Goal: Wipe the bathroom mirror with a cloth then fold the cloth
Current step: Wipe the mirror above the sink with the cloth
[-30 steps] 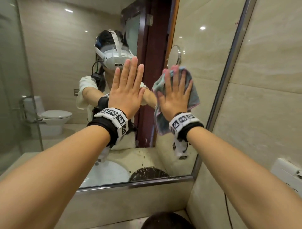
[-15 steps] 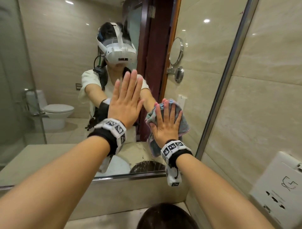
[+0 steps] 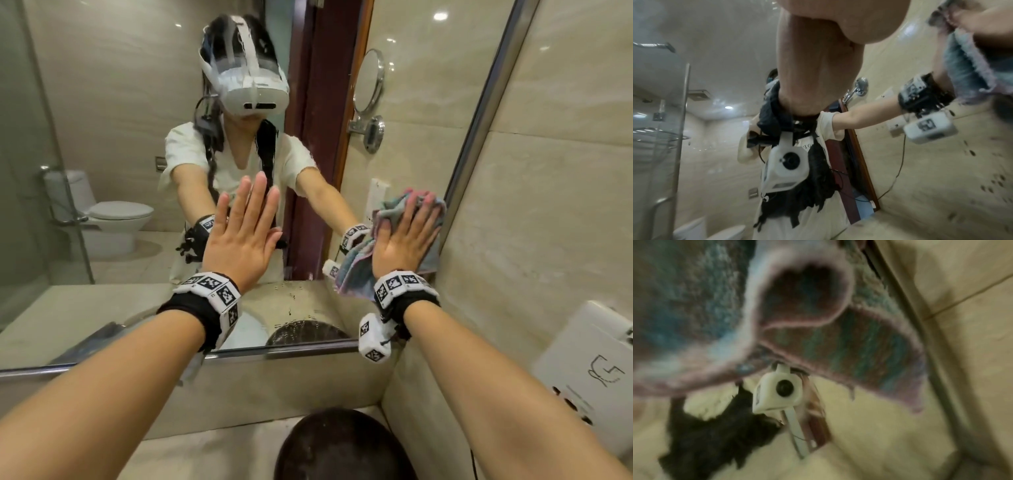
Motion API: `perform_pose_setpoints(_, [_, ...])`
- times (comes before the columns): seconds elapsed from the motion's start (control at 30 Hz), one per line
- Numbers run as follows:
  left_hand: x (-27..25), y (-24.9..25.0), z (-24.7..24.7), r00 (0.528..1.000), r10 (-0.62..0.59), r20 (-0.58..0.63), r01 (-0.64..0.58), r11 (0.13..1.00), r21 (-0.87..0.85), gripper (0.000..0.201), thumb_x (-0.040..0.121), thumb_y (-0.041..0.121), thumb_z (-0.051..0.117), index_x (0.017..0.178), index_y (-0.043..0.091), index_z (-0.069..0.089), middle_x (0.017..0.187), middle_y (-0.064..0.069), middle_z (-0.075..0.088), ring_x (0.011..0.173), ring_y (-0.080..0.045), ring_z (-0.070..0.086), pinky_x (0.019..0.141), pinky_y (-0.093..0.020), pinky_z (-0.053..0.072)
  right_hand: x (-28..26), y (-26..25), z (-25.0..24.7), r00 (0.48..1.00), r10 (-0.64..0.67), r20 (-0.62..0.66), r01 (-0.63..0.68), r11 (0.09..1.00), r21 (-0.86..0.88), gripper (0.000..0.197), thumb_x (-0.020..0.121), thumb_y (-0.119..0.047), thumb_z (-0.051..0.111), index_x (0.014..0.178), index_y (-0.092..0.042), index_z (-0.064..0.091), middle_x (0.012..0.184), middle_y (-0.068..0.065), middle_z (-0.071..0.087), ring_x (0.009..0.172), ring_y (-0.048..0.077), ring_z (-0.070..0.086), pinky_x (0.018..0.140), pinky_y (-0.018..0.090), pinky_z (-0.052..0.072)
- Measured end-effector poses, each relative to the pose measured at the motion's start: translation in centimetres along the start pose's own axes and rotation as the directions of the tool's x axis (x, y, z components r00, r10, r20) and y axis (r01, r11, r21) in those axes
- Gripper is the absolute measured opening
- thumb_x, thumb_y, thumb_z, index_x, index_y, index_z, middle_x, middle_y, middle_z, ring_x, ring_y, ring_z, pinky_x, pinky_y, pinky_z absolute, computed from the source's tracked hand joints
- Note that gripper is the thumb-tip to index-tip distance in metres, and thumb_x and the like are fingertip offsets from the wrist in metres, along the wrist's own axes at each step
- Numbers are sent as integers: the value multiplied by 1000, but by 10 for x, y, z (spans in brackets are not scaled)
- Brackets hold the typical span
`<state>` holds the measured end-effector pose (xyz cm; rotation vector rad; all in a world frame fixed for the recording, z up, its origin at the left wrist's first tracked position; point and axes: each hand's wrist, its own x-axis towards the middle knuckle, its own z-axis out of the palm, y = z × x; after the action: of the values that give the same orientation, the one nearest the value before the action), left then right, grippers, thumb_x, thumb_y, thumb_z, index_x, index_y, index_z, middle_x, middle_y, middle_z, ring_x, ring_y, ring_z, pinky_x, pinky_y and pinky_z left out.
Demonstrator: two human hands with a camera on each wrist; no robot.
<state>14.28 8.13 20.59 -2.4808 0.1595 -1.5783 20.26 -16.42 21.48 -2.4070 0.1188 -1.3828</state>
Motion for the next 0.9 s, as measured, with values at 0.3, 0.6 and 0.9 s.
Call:
perform_pose_setpoints(0.3, [0,0,-1,1000,5,1,-5,999,-33,59,101,40,15,148,13,-7,154,-9,-22,139,-23,-25,113,-43,-7,-102,33,49,999,-13,31,16,996,-82,71,95,-53,9,145,-15,-24,149,30,21,141,27,-25,114,49,-2])
perform_pose_setpoints(0.6, [2,1,-4,999,9,33,-9,1000,-18,60,101,40,17,148,13,-7,154,-9,-3,137,-24,-28,113,-43,-8,-45,-28,27,975,-206,-84,201,977,-66,68,96,-54,9,148,-12,-1,147,29,28,139,43,17,112,53,0])
perform_pose_setpoints(0.9, [0,1,-3,1000,17,17,-17,1000,-6,59,101,40,18,148,13,-4,155,-14,7,142,-27,-17,113,-43,-6,-55,-50,27,953,-298,-45,298,955,-15,69,95,-54,8,147,-15,-16,155,22,-7,143,35,-16,113,53,-5])
